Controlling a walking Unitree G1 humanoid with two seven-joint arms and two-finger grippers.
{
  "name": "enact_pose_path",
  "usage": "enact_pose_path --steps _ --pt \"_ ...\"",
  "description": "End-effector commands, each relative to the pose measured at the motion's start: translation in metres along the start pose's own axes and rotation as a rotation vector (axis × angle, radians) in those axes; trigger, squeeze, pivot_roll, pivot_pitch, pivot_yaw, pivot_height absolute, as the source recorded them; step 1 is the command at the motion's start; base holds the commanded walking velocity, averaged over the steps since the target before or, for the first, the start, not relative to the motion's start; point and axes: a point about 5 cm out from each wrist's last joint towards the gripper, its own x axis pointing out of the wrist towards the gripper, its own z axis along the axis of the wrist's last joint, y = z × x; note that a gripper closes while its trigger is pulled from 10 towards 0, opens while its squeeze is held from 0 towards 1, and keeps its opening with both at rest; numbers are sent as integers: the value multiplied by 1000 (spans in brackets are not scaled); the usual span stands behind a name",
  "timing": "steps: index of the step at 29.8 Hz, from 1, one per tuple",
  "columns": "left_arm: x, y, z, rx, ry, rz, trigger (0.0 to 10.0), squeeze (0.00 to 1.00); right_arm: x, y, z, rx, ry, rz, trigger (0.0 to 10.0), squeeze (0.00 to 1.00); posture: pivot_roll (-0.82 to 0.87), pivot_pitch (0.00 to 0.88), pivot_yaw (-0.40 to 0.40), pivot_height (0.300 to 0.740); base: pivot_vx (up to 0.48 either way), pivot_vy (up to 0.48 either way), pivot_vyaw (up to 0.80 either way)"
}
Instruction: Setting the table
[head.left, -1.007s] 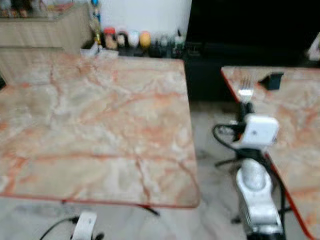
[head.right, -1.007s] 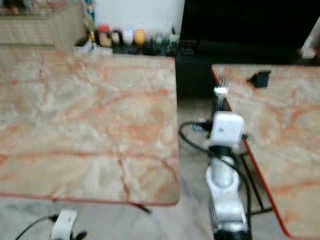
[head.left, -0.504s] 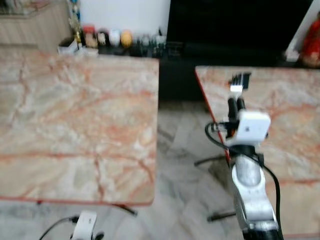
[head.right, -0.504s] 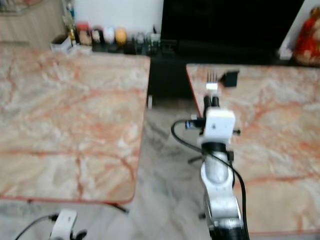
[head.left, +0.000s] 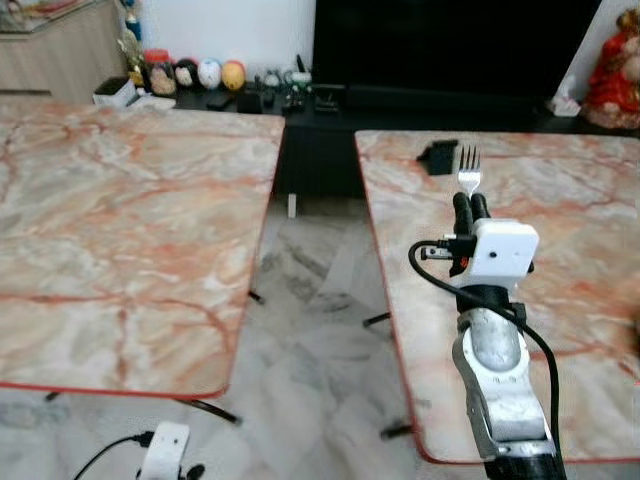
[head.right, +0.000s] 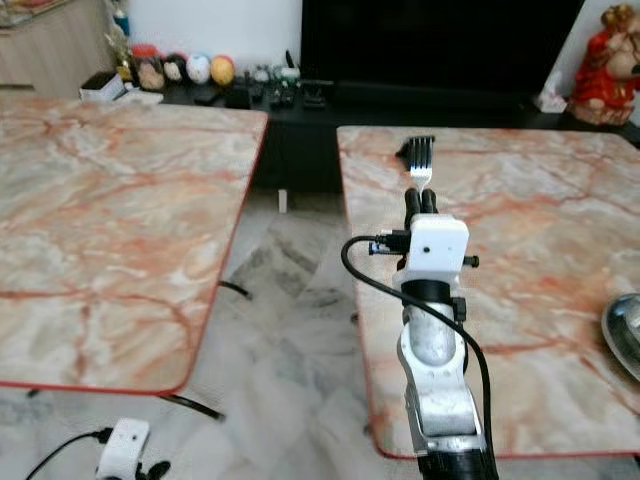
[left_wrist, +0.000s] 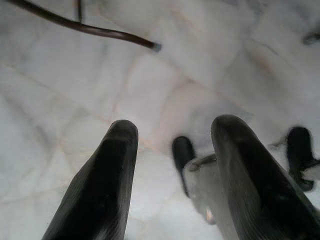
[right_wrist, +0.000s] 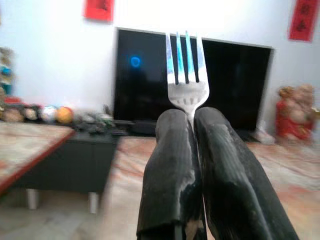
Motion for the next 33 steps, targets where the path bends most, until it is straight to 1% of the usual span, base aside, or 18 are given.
enact_pose_path --steps 1,12,33 --pt "0 -3 -3 0 13 -7 10000 0 2 -5 3 0 -12 -15 10000 0 -35 0 -33 740 0 -307 0" --pt "-1 -2 -6 -19 26 14 10000 0 3 -2 3 0 -15 -6 10000 0 -29 0 -38 740 0 -311 0" --pt "-1 -1 -7 -11 25 11 10000 0 4 -1 6 13 -24 -15 10000 0 -33 0 -30 740 0 -310 0"
